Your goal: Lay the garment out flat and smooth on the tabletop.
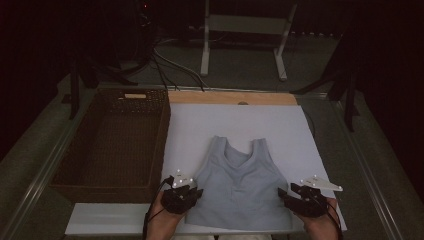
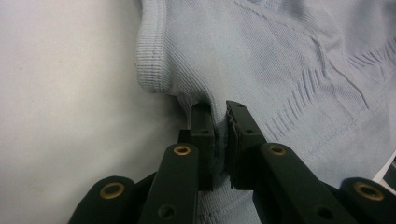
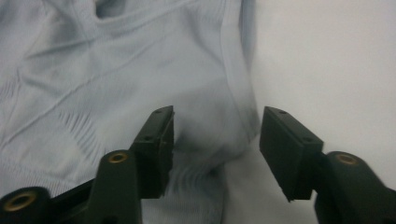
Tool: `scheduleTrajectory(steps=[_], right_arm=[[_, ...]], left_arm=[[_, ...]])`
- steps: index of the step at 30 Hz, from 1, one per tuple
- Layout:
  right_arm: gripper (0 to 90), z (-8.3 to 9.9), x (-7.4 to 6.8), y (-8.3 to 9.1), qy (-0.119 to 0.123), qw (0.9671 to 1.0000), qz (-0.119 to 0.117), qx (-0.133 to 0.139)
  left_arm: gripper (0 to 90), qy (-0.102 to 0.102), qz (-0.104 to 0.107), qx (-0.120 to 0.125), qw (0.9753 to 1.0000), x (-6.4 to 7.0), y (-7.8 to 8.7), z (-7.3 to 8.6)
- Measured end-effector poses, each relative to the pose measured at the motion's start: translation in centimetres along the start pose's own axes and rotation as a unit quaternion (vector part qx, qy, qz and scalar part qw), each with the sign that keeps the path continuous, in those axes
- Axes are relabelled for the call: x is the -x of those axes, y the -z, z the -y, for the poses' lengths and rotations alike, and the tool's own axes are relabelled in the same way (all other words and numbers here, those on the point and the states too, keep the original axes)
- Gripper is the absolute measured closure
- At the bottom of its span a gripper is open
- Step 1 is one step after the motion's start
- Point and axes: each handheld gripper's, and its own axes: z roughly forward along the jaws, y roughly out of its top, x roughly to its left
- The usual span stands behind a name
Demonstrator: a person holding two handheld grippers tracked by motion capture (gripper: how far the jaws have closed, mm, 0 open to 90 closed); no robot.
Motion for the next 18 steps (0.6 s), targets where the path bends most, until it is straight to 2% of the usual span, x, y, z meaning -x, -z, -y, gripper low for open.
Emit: scheduleTrajectory(steps=[6,12,14,16,18], right_arm=[[42.7,0.6,0.1,-0.8,-0.002,0.9998,0.004,-0.018],[49.0,0.6,0.4,-2.1,-0.006,0.9991,-0.001,-0.042],[54.3,0.5,0.5,-2.5,-0.007,0.9988,-0.005,-0.048],[66.8,0.4,0.6,-2.7,-0.011,0.9987,-0.008,-0.05],[75.3,0.2,0.6,-2.8,0.002,0.9987,-0.003,-0.05]], left_arm=[[84.4,0.0,0.0,0.001,1.0,0.0,0.0,0.1],[84.4,-0.001,-0.001,0.001,1.0,-0.1,0.1,0.1],[84.4,-0.001,-0.001,0.0,1.0,0.0,0.0,0.1],[84.4,0.0,-0.001,0.0,1.0,0.0,0.0,0.0],[84.3,-0.001,0.0,0.0,1.0,0.2,-0.1,0.0]])
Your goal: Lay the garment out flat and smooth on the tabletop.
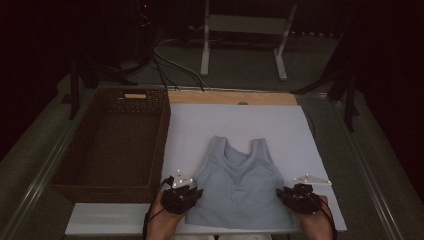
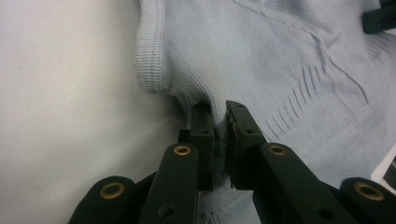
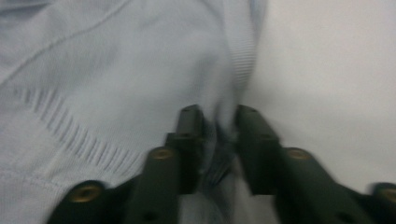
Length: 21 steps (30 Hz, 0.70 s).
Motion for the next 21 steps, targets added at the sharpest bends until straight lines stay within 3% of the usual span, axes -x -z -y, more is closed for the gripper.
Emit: scheduleTrajectory(steps=[7,21], right_arm=[[80.9,-0.4,0.1,0.0,0.025,0.9992,0.031,0.006],[80.7,-0.6,2.4,1.0,0.003,0.9969,0.075,0.024]], left_arm=[[84.0,-0.004,0.005,-0.003,1.0,0.7,-0.5,-0.2],[84.1,-0.009,0.038,-0.003,0.9993,2.9,-2.1,-0.9]])
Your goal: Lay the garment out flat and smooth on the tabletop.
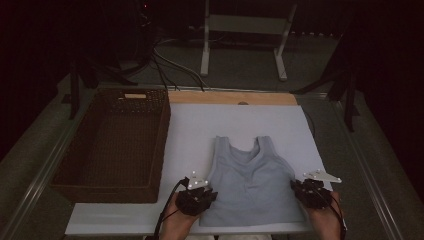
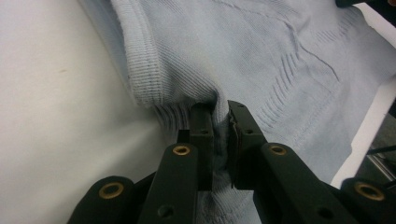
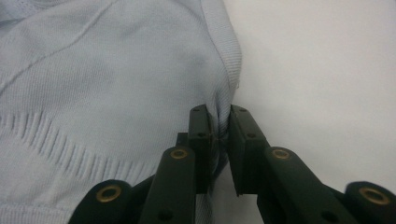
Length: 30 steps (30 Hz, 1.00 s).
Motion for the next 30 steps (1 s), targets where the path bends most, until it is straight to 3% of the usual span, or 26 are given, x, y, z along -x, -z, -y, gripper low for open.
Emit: scheduleTrajectory(steps=[15,23,28,29,30], right_arm=[[80.7,1.6,0.3,2.1,-0.004,0.9999,-0.01,-0.004],[80.3,1.8,0.7,2.1,-0.011,0.9999,-0.006,0.0],[80.2,1.8,0.9,2.0,-0.012,0.9999,0.002,0.003],[80.1,1.8,1.0,2.0,-0.013,0.9999,0.002,0.004],[78.9,1.8,1.1,2.0,-0.015,0.9999,0.0,0.007]], left_arm=[[84.1,0.005,0.02,-0.005,0.9998,0.3,0.1,0.1],[83.2,0.006,0.025,-0.002,0.9997,0.6,-0.1,0.1],[65.5,0.007,0.018,0.008,0.9998,0.4,-0.1,-0.2],[65.5,0.01,0.014,0.014,0.9998,0.3,-0.1,-0.4],[59.1,0.012,0.015,0.017,0.9997,0.2,-0.1,-0.5]])
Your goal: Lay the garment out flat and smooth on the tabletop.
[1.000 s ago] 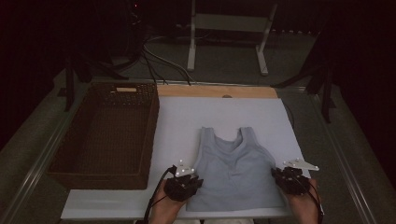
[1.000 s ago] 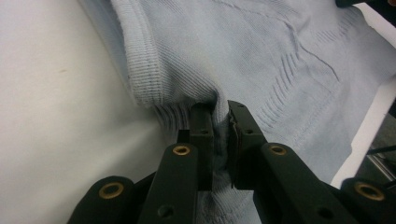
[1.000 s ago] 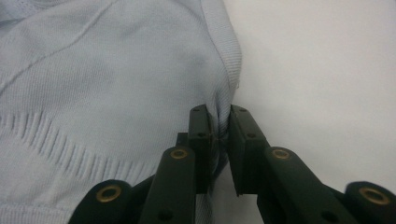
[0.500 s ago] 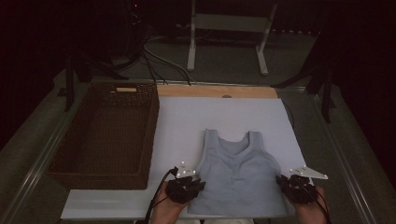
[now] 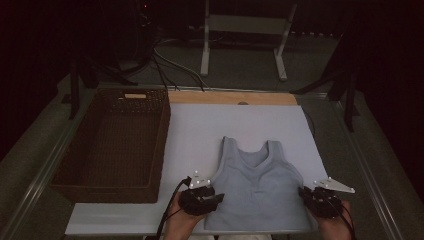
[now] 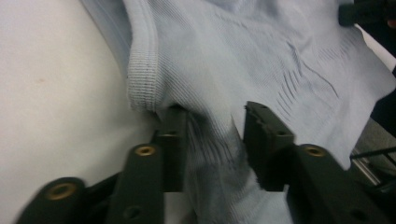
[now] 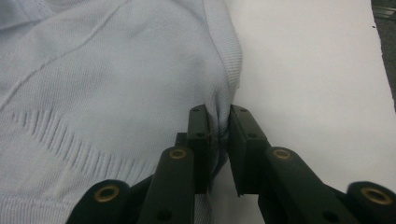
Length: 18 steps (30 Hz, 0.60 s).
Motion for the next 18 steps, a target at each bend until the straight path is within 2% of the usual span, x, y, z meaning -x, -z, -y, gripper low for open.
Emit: scheduleTrajectory(steps=[2,3,4,5,6,8,11,13,15,18], right_arm=[[72.4,0.0,0.1,0.1,-0.003,1.0,-0.002,0.008],[72.4,0.0,0.1,0.1,-0.003,1.0,-0.002,0.008],[68.7,0.0,0.2,0.1,-0.004,0.9999,-0.005,0.013],[63.9,0.0,0.3,0.2,-0.005,0.9998,-0.011,0.019],[56.2,0.0,0.4,0.1,-0.006,0.9994,-0.026,0.02],[53.7,0.0,0.5,0.0,-0.006,0.9994,-0.027,0.022],[42.4,-0.1,0.6,-0.2,-0.011,0.9986,-0.04,0.031],[38.3,-0.2,0.7,-0.2,-0.013,0.9984,-0.042,0.036],[32.8,-0.3,0.8,-0.2,-0.015,0.998,-0.042,0.045],[28.2,-0.4,1.0,-0.1,-0.019,0.9973,-0.044,0.056]], left_arm=[[51.9,0.004,0.001,0.007,1.0,-0.3,0.0,-0.2],[51.9,0.005,0.002,0.01,0.9999,-0.4,0.0,-0.2],[49.8,0.004,0.002,0.013,0.9999,-0.5,0.1,-0.3],[47.6,0.003,0.0,0.016,0.9999,-0.5,0.1,-0.3],[43.5,0.001,0.001,0.02,0.9998,-0.5,0.1,-0.4],[41.7,0.0,-0.001,0.024,0.9997,-0.5,0.1,-0.4],[37.8,-0.002,-0.008,0.033,0.9994,-0.6,0.3,-0.5],[36.5,-0.001,-0.009,0.037,0.9993,-0.7,0.5,-0.6],[28.7,-0.002,-0.014,0.041,0.9991,-0.8,0.6,-0.7],[22.7,-0.007,-0.013,0.046,0.9988,-0.7,0.8,-1.0]])
